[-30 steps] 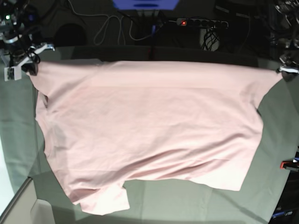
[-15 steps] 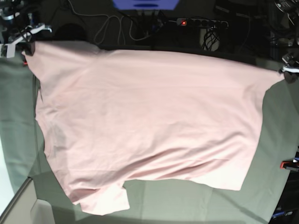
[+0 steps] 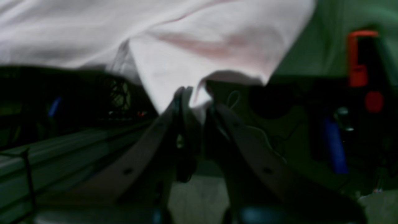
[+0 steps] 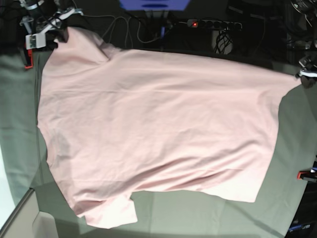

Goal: Layout the t-shirt on the table in an organized manner, then fold the t-shirt properly
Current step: 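Pull the shirt edge taut between both grippers and lay it down, then grasp the shirt edge with both grippers, one at each end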

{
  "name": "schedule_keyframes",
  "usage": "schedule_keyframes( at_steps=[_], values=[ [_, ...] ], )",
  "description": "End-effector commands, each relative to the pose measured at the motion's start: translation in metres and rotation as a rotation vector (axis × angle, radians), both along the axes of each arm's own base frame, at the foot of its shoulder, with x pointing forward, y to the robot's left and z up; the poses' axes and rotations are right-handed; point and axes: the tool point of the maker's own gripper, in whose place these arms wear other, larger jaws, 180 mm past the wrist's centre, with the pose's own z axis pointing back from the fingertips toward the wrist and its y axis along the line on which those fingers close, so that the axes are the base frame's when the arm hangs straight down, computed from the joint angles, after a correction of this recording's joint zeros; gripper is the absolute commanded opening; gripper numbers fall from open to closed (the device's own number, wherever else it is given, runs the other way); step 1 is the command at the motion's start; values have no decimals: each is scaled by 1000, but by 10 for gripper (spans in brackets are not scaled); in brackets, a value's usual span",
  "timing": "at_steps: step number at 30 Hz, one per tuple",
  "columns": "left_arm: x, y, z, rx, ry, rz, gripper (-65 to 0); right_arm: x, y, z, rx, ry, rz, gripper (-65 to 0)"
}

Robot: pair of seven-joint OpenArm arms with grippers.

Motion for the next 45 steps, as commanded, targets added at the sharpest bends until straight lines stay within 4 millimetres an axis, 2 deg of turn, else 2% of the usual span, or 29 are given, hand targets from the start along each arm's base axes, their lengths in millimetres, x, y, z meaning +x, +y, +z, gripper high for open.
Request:
schedule_keyframes(
  at_steps=[1,6,11,16,22,26,29,34,42,45],
  values=[
    [4,6,12,31,-31,-2,-649,3,-2,7,-6,-31,-1,-650],
    [4,6,12,32,-32,-2,-649,6,-3,10,-10,-43,-1,-650],
    [6,6,13,32,-40,-2,-649,23,-6,17,-20,-92,-3,-650],
    [14,6,16,32,-56,0,-649,47,-27,31,-68,-169,-50,-650],
    [14,10,-7,-27,-21,23,-649,83,-56,53,-123,-288,-125,-650],
    [24,2,-10,-43,-24,-2,-649,106,-59,66,-130,-354,-120,-650],
    [35,-1,-8,-36,-26,-38,-649,119,-60,67,-118,-381,-123,-650],
    [55,-6,-11,-53,-30,-72,-649,138,-67,61,-92,-399,-133,-650],
    [91,10,-7,-90,-78,-46,-649,165,-85,44,-48,-396,-145,-650],
    [110,2,-6,-112,-97,-66,-649,176,-90,41,-30,-401,-152,-650]
  ],
)
